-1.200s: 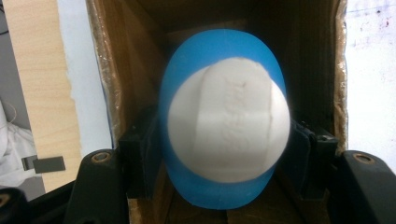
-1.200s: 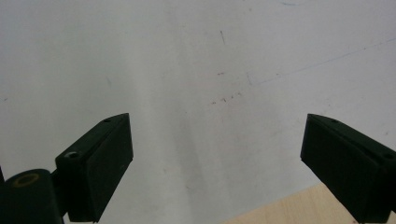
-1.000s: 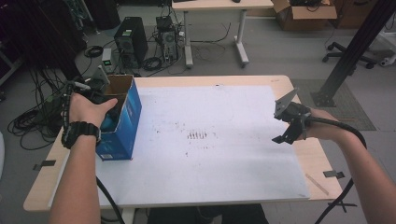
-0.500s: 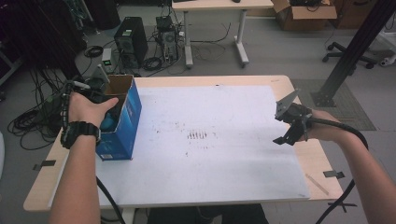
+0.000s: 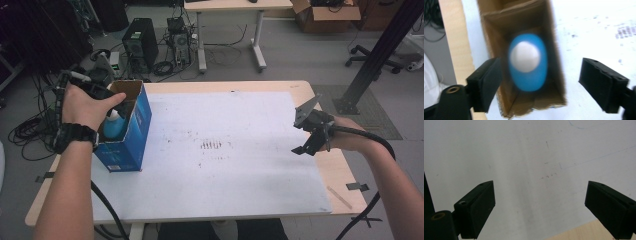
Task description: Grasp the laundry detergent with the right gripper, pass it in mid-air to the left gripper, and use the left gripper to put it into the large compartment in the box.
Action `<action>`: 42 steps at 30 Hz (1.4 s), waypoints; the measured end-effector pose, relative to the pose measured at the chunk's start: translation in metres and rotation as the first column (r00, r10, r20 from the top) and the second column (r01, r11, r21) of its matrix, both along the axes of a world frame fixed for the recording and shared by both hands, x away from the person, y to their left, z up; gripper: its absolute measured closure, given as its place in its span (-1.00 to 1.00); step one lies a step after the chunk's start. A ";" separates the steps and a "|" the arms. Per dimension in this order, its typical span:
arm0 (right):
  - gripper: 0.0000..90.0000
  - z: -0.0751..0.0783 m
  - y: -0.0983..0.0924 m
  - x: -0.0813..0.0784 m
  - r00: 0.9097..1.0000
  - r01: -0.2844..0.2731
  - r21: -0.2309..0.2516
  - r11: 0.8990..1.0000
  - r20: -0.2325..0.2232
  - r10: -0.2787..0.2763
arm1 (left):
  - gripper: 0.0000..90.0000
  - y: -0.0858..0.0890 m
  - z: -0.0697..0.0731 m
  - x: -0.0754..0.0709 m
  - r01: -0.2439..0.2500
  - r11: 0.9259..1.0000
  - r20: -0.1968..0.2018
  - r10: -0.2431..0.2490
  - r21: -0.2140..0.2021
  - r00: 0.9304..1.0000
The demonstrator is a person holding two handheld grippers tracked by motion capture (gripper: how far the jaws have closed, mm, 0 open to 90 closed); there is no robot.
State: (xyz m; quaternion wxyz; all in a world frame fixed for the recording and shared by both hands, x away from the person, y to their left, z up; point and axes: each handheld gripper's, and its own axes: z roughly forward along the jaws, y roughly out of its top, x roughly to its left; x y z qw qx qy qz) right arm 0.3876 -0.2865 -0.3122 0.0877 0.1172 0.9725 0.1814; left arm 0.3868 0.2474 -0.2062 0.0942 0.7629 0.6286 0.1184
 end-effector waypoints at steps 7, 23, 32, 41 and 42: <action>-0.81 0.004 0.006 0.000 1.000 -0.014 0.014 1.000 -0.006 0.014 | -0.78 -0.038 0.015 0.000 0.178 0.984 0.032 -0.178 0.009 0.984; -0.82 0.015 0.020 -0.005 0.999 -0.043 0.029 0.999 0.007 0.042 | -0.88 -0.137 -0.020 -0.002 0.570 0.821 0.007 -0.570 -0.030 0.822; -0.87 0.019 0.026 -0.005 0.998 -0.061 0.063 0.996 -0.018 0.062 | -0.88 -0.173 -0.056 -0.008 0.682 0.730 -0.046 -0.683 -0.047 0.729; -0.87 0.017 0.028 -0.004 0.997 -0.063 0.066 0.996 -0.034 0.065 | -0.88 -0.186 -0.071 -0.010 0.721 0.689 -0.079 -0.725 -0.069 0.685; -0.88 0.017 0.028 -0.004 0.997 -0.061 0.069 0.996 -0.035 0.064 | -0.88 -0.187 -0.072 -0.010 0.724 0.686 -0.077 -0.727 -0.066 0.682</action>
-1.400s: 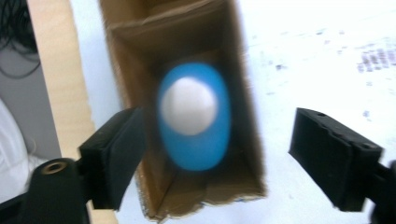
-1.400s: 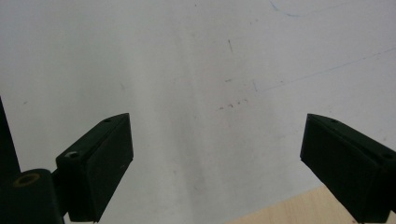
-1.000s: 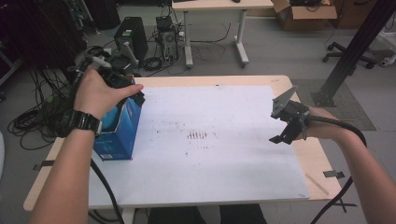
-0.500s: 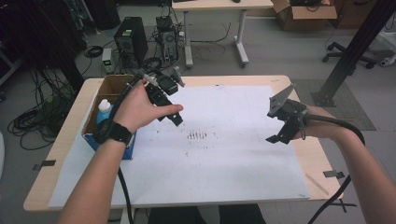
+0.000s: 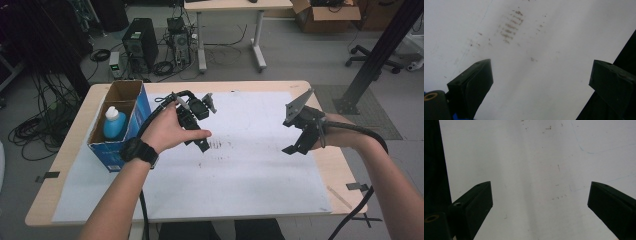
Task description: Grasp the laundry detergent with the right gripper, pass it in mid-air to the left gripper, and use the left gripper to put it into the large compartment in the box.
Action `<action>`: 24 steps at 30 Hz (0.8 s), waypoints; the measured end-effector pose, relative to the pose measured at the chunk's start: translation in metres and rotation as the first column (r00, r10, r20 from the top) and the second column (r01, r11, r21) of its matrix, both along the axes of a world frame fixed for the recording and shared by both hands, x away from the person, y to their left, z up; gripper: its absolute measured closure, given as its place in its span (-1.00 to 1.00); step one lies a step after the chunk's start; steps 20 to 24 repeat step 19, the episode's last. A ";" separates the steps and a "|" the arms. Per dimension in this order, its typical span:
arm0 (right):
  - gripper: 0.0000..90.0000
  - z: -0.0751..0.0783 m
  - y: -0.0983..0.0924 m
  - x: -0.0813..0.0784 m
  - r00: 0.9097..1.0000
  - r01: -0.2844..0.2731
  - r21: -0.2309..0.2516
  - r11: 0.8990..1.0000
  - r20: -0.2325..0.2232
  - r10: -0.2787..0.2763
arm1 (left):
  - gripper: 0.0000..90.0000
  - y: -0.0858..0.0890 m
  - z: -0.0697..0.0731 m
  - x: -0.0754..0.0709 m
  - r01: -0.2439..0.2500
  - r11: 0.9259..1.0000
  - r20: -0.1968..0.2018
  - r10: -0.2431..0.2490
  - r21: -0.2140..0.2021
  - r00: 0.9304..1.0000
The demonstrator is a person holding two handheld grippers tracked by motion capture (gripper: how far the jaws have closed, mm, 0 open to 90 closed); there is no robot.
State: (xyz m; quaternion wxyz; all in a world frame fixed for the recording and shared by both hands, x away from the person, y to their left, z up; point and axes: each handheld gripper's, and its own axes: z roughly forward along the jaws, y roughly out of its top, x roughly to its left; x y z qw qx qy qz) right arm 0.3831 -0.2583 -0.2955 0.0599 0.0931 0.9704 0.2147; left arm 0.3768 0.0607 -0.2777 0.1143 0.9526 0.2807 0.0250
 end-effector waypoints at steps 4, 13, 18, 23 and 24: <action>-0.87 -0.001 0.000 0.000 1.000 -0.002 0.001 1.000 -0.003 0.002 | -0.88 -0.002 -0.002 0.000 0.003 1.000 -0.007 -0.003 0.005 1.000; -0.88 -0.002 0.000 0.000 1.000 0.000 -0.002 1.000 -0.006 0.000 | -0.88 0.002 -0.003 -0.001 -0.004 1.000 -0.015 0.004 0.003 1.000; -0.87 -0.002 0.001 -0.001 1.000 -0.004 -0.003 1.000 -0.007 0.004 | -0.88 0.004 -0.003 -0.001 -0.004 1.000 -0.019 0.004 0.000 1.000; -0.87 -0.002 0.001 -0.002 1.000 -0.003 -0.003 1.000 -0.009 0.003 | -0.88 0.004 -0.004 -0.001 -0.005 1.000 -0.023 0.005 -0.001 1.000; -0.87 -0.002 0.001 -0.002 1.000 -0.003 -0.003 1.000 -0.009 0.003 | -0.88 0.004 -0.004 -0.001 -0.005 1.000 -0.023 0.005 -0.001 1.000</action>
